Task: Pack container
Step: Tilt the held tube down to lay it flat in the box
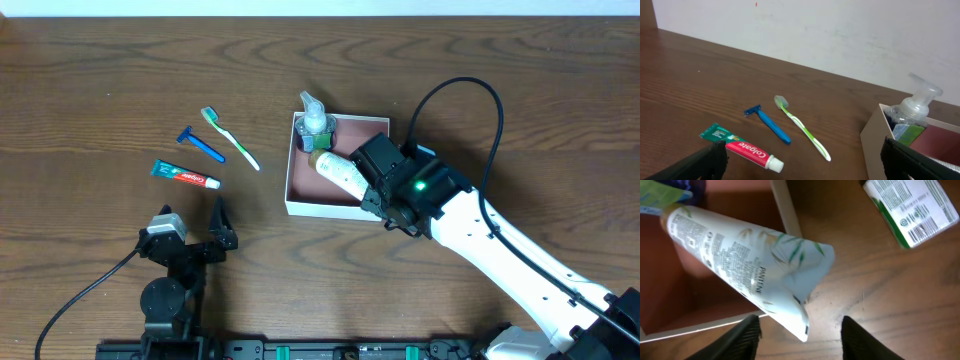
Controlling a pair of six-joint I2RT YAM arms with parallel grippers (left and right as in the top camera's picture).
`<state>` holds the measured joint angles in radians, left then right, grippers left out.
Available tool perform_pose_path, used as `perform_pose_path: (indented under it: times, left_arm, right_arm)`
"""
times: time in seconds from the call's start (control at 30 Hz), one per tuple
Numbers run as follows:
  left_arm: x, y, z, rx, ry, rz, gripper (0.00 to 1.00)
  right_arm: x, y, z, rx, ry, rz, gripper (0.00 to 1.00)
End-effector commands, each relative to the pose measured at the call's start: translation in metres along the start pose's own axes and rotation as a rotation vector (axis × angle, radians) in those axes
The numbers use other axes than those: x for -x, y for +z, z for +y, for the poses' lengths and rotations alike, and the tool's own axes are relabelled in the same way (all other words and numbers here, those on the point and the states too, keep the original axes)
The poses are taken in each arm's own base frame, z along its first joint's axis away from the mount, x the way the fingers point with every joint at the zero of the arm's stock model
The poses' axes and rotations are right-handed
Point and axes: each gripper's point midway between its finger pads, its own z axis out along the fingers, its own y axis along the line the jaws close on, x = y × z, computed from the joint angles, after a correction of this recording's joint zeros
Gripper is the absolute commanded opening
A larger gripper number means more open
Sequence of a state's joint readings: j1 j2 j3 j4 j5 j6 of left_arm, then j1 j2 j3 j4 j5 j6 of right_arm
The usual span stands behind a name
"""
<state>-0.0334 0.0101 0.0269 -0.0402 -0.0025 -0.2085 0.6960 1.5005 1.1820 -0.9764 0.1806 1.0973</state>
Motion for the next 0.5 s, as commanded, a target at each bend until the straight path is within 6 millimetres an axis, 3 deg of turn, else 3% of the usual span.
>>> perform_pose_path:
  times: [0.0,0.33,0.47]
  left_arm:
    - [-0.017,0.001,0.008,0.028,0.012,0.046,0.98]
    - [-0.017,0.001,0.008,0.028,0.012,0.046,0.98]
    - [-0.017,0.001,0.008,0.028,0.012,0.046,0.98]
  right_arm:
    - [0.010,0.001,-0.002,-0.008,-0.067,-0.050,0.56]
    - [0.015,0.018,-0.007,-0.002,-0.085,-0.084,0.55]
    - [0.018,0.023,-0.006,0.010,-0.094,-0.092,0.48]
